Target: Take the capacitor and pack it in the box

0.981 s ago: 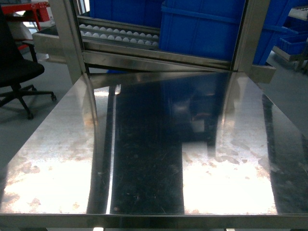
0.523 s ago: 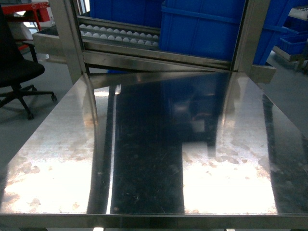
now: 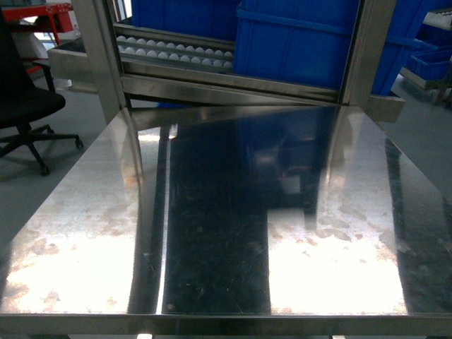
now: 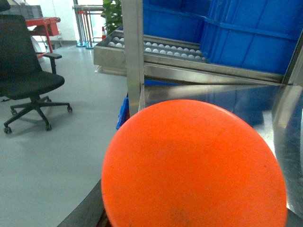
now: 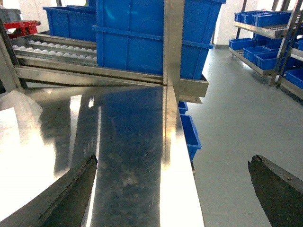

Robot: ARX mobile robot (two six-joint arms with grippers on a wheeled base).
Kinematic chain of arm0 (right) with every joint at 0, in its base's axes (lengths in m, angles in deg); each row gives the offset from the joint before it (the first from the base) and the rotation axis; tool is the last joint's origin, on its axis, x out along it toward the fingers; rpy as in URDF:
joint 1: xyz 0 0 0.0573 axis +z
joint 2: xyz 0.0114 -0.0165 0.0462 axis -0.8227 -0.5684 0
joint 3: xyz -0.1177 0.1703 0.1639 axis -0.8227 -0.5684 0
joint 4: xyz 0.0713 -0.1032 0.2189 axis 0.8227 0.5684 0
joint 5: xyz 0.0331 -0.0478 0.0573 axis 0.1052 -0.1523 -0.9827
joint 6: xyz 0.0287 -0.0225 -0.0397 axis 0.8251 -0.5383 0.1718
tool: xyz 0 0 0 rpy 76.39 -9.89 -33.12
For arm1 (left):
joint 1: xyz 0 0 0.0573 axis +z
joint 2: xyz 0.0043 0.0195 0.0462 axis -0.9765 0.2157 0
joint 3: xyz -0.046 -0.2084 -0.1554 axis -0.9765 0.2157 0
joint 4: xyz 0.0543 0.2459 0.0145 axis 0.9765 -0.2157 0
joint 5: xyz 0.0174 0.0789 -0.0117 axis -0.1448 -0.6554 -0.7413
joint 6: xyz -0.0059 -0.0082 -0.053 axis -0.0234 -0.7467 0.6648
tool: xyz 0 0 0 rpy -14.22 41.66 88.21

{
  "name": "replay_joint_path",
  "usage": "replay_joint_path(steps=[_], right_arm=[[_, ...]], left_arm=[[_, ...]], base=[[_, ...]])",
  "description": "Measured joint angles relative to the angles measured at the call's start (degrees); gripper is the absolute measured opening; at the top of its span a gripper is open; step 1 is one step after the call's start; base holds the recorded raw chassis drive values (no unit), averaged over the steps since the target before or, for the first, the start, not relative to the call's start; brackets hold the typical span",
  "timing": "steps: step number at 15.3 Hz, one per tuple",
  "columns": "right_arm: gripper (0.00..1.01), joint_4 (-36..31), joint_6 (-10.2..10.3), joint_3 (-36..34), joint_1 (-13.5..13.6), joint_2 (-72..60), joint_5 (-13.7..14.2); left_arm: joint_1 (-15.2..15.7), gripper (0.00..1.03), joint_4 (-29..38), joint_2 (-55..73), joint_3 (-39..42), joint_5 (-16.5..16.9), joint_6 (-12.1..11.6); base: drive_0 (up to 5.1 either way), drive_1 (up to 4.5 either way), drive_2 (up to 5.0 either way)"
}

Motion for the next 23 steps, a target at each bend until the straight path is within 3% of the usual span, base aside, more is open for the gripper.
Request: replay_joint_path(steps=[23], right_arm=[[0.98,0.07,0.02,0.00,0.00,0.00,0.00]], left_arm=[[0.00,0.44,0.33,-0.02,0.00,0.00,0.00]], base=[[0.0,0.00,0.0]])
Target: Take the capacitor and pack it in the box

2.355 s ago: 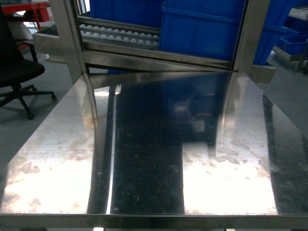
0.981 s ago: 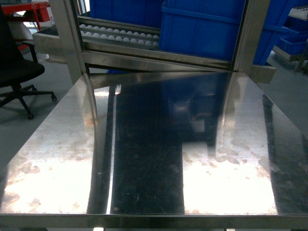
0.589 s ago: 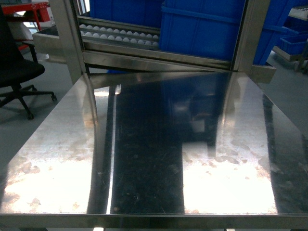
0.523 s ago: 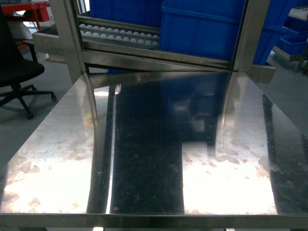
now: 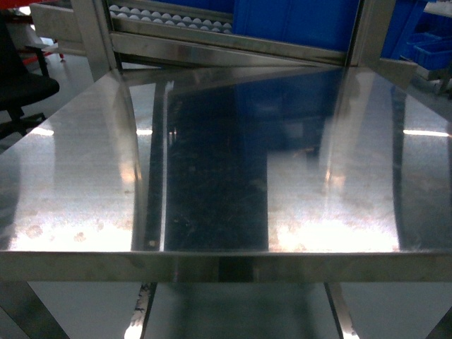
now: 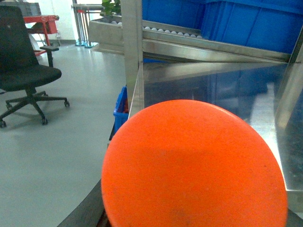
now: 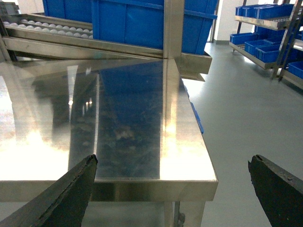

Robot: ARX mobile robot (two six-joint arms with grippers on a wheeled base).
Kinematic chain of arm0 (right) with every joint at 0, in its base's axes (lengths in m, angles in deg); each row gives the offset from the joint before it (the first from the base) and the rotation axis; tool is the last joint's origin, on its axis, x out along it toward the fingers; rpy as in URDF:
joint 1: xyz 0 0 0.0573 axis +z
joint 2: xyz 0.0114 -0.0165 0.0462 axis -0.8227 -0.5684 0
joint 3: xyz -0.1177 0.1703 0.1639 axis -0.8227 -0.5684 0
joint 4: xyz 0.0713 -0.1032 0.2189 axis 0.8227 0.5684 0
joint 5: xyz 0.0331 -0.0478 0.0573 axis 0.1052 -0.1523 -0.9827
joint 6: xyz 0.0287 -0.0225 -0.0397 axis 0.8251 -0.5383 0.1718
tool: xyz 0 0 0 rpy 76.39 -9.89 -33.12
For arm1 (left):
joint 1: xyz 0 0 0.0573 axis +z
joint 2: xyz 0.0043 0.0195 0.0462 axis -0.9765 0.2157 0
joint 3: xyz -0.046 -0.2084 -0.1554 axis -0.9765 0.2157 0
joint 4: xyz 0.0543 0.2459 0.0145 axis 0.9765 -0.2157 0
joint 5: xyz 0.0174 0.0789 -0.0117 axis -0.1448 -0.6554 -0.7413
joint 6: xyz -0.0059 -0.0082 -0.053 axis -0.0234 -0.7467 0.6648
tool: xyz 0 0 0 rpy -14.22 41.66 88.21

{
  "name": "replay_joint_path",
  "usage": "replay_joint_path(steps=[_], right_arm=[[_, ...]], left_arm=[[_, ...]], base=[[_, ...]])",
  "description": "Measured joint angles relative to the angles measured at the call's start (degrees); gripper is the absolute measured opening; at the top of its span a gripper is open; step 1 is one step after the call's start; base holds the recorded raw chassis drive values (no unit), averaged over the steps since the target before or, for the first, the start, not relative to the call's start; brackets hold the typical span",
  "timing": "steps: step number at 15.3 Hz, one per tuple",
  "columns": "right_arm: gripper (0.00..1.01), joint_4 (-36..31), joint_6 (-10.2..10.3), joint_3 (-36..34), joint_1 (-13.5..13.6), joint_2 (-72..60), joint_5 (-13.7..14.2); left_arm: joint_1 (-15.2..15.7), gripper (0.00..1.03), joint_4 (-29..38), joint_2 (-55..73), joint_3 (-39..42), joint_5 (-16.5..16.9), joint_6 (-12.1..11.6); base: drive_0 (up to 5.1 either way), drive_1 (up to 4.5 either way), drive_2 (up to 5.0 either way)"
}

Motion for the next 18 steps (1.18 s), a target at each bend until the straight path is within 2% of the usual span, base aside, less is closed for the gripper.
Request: replay_joint_path(steps=[18], right_arm=[[0.98,-0.09,-0.02,0.00,0.00,0.00,-0.04]], left_arm=[[0.00,0.44,-0.02,0.00,0.00,0.02,0.04]], base=[[0.0,0.00,0.0]])
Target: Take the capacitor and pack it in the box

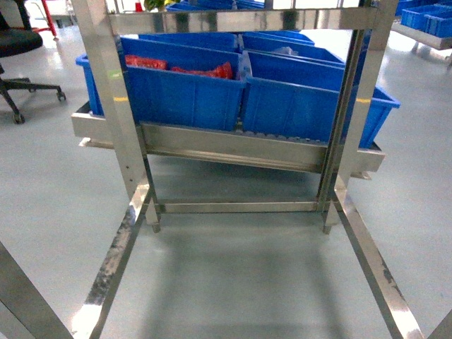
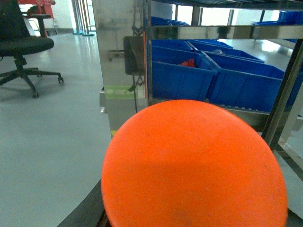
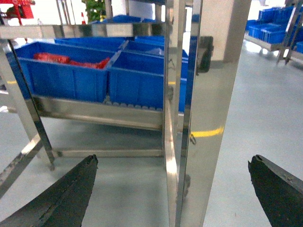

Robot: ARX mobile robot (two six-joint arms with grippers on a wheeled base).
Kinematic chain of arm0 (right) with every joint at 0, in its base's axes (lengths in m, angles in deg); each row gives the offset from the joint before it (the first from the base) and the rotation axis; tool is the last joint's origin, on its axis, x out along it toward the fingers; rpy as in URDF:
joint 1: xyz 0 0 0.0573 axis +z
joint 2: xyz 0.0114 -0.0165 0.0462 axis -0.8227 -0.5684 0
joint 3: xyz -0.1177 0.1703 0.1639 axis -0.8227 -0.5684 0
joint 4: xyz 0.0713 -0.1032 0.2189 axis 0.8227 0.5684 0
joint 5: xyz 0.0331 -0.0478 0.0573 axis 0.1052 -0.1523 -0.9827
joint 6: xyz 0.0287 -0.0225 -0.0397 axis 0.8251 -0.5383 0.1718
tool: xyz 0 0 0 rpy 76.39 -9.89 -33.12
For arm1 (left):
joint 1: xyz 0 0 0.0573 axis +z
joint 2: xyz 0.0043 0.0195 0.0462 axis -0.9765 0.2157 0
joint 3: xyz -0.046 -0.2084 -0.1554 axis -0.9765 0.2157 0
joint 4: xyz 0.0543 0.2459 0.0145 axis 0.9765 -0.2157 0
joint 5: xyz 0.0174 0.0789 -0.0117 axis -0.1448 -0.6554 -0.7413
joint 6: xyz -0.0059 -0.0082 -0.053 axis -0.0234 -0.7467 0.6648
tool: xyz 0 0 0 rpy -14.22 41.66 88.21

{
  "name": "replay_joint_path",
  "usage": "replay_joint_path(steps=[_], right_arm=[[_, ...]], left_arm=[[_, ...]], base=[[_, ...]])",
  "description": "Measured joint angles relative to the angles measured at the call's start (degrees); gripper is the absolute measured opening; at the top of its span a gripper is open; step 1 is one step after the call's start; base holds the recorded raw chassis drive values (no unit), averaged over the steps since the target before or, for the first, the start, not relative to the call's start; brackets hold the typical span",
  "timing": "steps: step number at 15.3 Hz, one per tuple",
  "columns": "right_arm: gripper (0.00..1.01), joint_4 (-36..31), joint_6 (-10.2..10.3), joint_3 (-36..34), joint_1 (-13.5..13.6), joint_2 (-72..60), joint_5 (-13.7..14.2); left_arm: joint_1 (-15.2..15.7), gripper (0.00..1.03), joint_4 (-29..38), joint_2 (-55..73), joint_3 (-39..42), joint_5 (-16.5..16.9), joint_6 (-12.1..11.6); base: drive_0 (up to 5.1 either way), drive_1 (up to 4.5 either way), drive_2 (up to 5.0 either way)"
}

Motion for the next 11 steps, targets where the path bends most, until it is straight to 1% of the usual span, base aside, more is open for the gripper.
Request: replay_joint_path(steps=[11], right_arm=[[0.98,0.07,0.00,0.00,0.00,0.00,0.02]], left_arm=[[0.00,0.44,-0.02,0.00,0.00,-0.04,-0.02]], base=[[0.0,0.00,0.0]])
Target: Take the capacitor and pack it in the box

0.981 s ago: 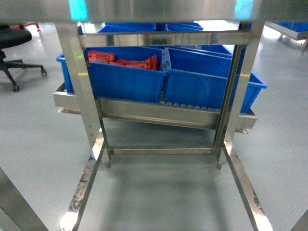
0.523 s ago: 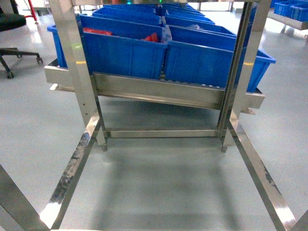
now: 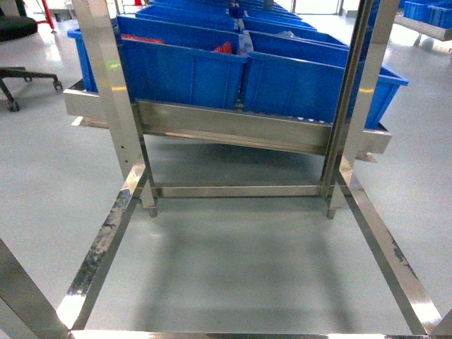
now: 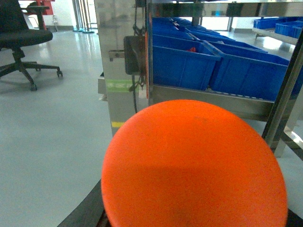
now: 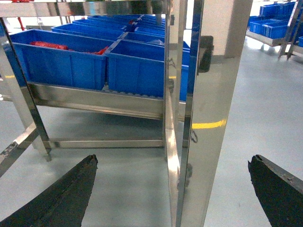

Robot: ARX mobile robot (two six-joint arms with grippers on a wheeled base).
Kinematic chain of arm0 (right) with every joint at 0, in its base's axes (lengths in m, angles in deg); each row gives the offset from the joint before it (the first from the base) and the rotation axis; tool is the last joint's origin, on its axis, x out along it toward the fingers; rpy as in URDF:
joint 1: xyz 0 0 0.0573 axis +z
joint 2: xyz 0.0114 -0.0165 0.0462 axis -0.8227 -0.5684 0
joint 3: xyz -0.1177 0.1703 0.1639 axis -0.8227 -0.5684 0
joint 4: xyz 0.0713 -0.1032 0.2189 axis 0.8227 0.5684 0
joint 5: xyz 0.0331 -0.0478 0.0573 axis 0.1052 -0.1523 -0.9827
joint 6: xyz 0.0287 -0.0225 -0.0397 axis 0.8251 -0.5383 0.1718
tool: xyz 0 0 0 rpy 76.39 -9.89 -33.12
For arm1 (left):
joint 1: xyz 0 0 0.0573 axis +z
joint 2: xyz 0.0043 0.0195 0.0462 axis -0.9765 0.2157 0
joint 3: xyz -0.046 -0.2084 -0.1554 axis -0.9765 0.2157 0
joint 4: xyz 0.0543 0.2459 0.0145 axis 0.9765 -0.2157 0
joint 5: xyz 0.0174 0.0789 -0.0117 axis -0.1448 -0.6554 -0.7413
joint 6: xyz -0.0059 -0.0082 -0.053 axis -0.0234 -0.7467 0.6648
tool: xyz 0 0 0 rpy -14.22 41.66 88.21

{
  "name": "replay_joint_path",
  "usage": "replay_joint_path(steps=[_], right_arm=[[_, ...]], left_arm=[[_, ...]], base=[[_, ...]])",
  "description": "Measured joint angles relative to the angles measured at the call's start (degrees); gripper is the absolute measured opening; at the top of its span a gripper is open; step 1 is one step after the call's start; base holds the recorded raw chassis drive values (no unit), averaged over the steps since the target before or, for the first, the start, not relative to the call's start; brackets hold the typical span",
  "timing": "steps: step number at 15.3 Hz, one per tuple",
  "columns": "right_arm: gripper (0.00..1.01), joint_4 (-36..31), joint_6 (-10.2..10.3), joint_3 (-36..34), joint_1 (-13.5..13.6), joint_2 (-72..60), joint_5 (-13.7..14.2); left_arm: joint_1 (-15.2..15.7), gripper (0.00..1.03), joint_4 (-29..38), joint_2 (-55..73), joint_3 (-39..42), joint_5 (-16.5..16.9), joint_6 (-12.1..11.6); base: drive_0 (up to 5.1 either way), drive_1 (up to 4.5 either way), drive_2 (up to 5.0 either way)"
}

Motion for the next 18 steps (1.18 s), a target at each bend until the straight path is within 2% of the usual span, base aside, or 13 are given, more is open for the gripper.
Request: replay_joint_path(steps=[4,18], right_arm=[[0.98,0.00,0.00,0.00,0.00,0.00,0.00],[0.98,-0.07,0.00,0.00,0.00,0.00,0.00]], left_arm=[[0.00,0.44,0.00,-0.02,0.02,0.02,0.00],[0.00,0.44,0.07,0.00,0.02,0.04,0.00]], base=[[0.0,0.00,0.0],[-4.8,2.63,2.6]])
